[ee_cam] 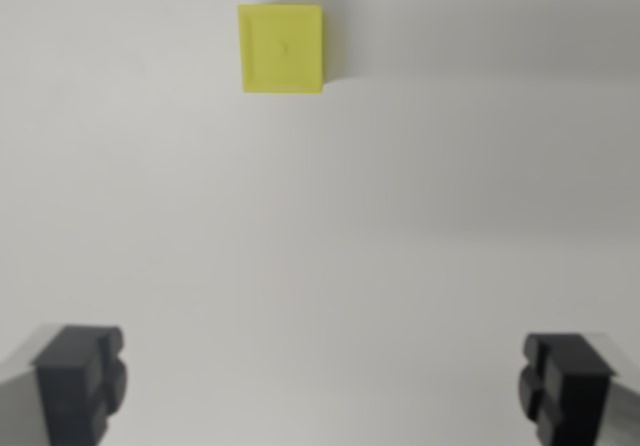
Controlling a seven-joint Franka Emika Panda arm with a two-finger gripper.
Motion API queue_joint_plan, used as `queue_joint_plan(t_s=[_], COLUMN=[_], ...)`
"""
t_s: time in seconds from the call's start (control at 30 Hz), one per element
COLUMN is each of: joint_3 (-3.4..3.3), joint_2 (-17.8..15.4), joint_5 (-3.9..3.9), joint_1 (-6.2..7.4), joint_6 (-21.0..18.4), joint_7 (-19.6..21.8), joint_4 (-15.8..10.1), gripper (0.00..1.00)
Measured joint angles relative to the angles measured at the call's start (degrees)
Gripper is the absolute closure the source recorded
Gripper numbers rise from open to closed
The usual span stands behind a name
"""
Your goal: Pick yellow cube
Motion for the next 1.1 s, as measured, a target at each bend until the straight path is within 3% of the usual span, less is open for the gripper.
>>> queue_joint_plan(t_s=[0.27, 1.1], joint_3=[0.00, 0.00], joint_2=[0.4, 6.1], joint_5=[-0.06, -0.49], joint_1=[0.14, 1.17], joint_6=[0.5, 8.6], joint_7=[0.2, 1.7], joint_4=[0.0, -1.9], gripper=[0.00, 0.00])
